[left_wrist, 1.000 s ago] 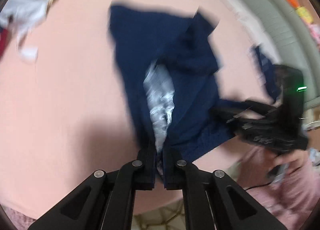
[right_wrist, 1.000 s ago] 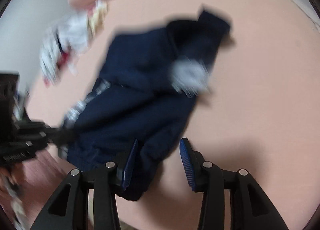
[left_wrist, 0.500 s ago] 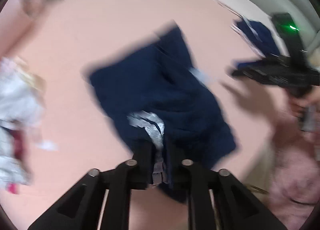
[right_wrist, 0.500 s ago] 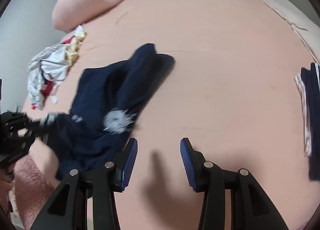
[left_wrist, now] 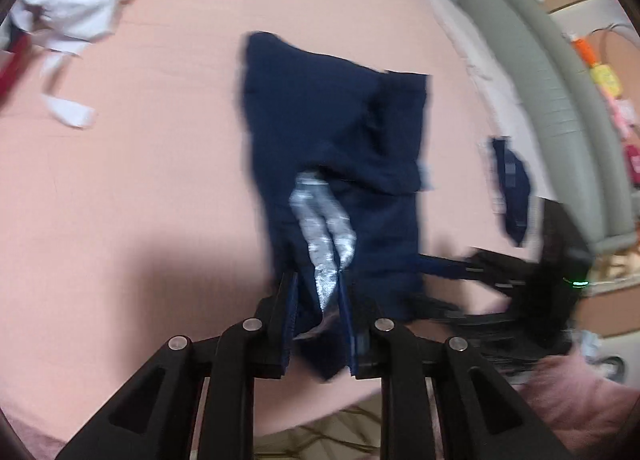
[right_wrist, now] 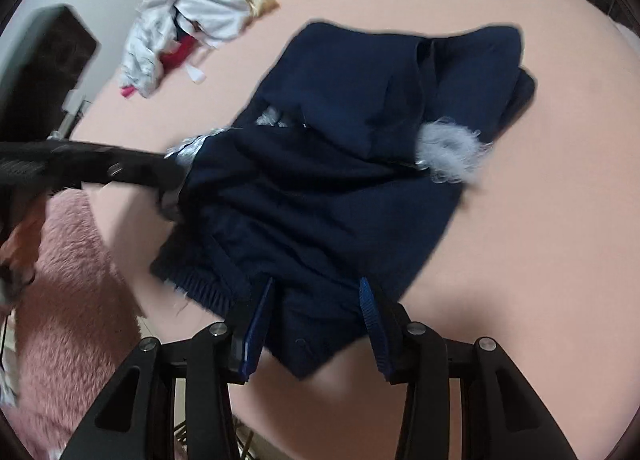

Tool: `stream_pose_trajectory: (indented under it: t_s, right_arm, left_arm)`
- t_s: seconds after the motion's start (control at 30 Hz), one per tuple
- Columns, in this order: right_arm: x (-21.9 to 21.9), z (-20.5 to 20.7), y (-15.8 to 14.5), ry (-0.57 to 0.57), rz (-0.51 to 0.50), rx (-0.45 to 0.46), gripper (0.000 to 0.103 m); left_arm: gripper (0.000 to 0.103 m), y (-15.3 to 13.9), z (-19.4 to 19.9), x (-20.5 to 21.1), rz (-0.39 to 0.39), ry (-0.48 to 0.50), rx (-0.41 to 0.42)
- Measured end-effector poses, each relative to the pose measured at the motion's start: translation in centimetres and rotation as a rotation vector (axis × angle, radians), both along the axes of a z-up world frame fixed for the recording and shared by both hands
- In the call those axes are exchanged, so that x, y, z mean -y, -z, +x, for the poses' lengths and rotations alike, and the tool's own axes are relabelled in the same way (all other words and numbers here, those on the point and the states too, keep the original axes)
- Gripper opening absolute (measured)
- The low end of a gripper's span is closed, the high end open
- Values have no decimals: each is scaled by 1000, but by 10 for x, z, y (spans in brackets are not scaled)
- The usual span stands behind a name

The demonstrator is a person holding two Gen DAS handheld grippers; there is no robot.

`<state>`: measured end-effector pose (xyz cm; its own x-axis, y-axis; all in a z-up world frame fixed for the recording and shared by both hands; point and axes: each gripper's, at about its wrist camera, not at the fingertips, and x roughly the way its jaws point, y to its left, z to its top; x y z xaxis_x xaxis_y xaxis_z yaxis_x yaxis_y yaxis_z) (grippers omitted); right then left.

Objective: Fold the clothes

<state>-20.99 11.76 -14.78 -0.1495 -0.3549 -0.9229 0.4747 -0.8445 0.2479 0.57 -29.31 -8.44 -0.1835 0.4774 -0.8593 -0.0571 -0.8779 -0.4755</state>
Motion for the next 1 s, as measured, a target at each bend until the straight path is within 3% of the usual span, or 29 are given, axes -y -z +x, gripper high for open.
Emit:
stream_pose_trajectory:
  t_s: [0.07,0.13,0.2,0.23,0.27,0.37,0.4,0.43,0.47,0.53,0.67,0.73,0.8,0.83,0.9,0.93,1.0]
  right_arm:
    - [-17,-1,-7,28,39,16,44]
    - [-24,-2,-19,64,60,-24,44]
    - [-21,-2,-33,79,33,-80,44]
    - [-18,-1,-39,76,-1,-100,44]
    - [-12,1,-43,66,-35,-111,44]
    - [13,3,-39,52,-48,-120,44]
    - [19,2,-35,57,-32,-116,44]
    - [15,2,-30,66,-14,-104,44]
    - [12,1,-26,79,-3,-87,44]
    - [1,0,-24,110,-4,-67,44]
    - [-13,1,-39,157,-10,-93,44]
    - [-17,0,-49,182,-55,-120,44]
    - [-17,-3,-48,189,-89,-124,46]
    - [-14,-5,-41,182,-80,-113,54]
    - [-9,-8,-23,167,-33,-77,55]
    - [-6,-8,-8,160,21,-44,55]
    - [-3,-6,8,146,82,-12,56]
  left_arm:
    - [19,1,3,0,-53,4,-8]
    - [20,-1,6,-2,-75,13,-24]
    - [33,-9,9,-5,-62,27,-48]
    - [53,-12,12,-6,-69,37,-65]
    - [65,-14,17,-6,-76,47,-83]
    - [65,-16,23,-15,-70,112,-128]
    - [62,-15,25,-20,-63,140,-142]
    - [38,-14,26,-24,-56,168,-156]
    - [10,-8,24,-34,-109,199,-159]
    - [7,3,18,-52,-165,227,-154]
    - [5,-16,19,-52,66,183,-132]
    - [5,-26,22,-42,237,111,-119]
    - [5,-14,22,-31,374,41,-51]
    - [5,-8,22,-26,442,6,-16]
    - [5,14,20,-27,211,8,15]
    - [5,30,19,-29,41,33,36]
    - [9,41,18,-23,42,28,76]
